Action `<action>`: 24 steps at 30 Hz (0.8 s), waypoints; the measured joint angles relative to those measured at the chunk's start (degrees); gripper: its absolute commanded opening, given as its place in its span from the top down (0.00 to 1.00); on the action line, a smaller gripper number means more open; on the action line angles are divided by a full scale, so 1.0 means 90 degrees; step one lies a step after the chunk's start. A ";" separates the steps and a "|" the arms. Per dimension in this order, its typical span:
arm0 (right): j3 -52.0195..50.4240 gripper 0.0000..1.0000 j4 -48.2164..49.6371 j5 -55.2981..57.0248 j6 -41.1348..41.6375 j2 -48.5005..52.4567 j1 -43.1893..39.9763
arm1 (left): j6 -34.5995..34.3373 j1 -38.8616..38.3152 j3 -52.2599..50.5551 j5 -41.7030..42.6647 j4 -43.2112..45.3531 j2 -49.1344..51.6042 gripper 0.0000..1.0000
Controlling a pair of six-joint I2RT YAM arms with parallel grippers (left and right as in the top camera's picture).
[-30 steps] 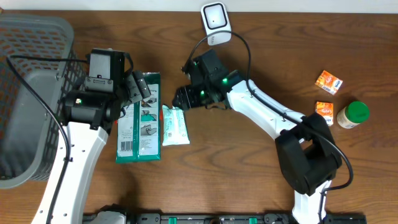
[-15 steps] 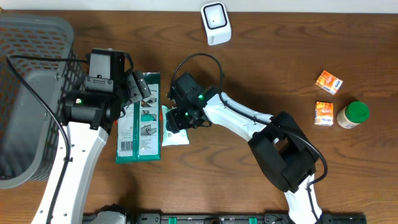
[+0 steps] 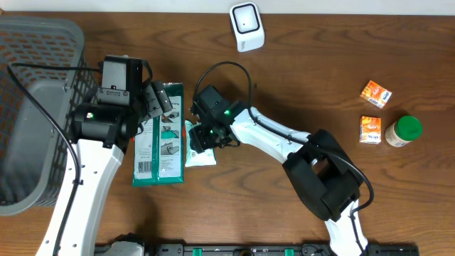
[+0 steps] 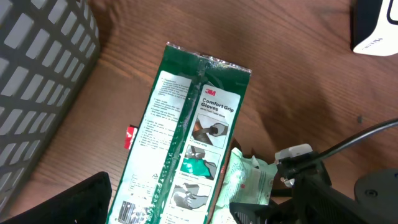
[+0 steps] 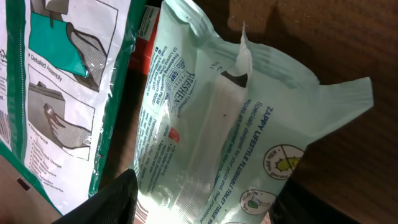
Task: Scan the item barcode
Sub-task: 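Grasp the light-green wipes pack with the right gripper and lift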
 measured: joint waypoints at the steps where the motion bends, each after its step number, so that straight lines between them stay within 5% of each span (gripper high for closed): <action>1: 0.0000 0.43 0.0000 0.0019 0.0005 0.0000 0.0000 | -0.0002 0.0000 0.0000 0.0000 0.0002 0.0000 0.07; 4: 0.0000 0.49 -0.0010 0.0075 0.0036 0.0000 0.0000 | 0.0000 0.0000 0.0000 0.0000 0.0000 0.0000 0.07; 7: -0.0002 0.66 -0.0036 0.0124 0.0066 0.0000 0.0000 | 0.0000 0.0000 0.0000 0.0000 0.0000 0.0000 0.07; 10: -0.0007 0.98 -0.0029 0.0117 0.0104 0.0002 0.0000 | 0.0000 0.0000 0.0000 0.0000 0.0000 0.0000 0.07; 24: -0.0121 0.99 -0.0517 0.0253 -0.0746 -0.0661 -0.0435 | 0.0000 0.0000 0.0000 0.0000 0.0000 0.0000 0.07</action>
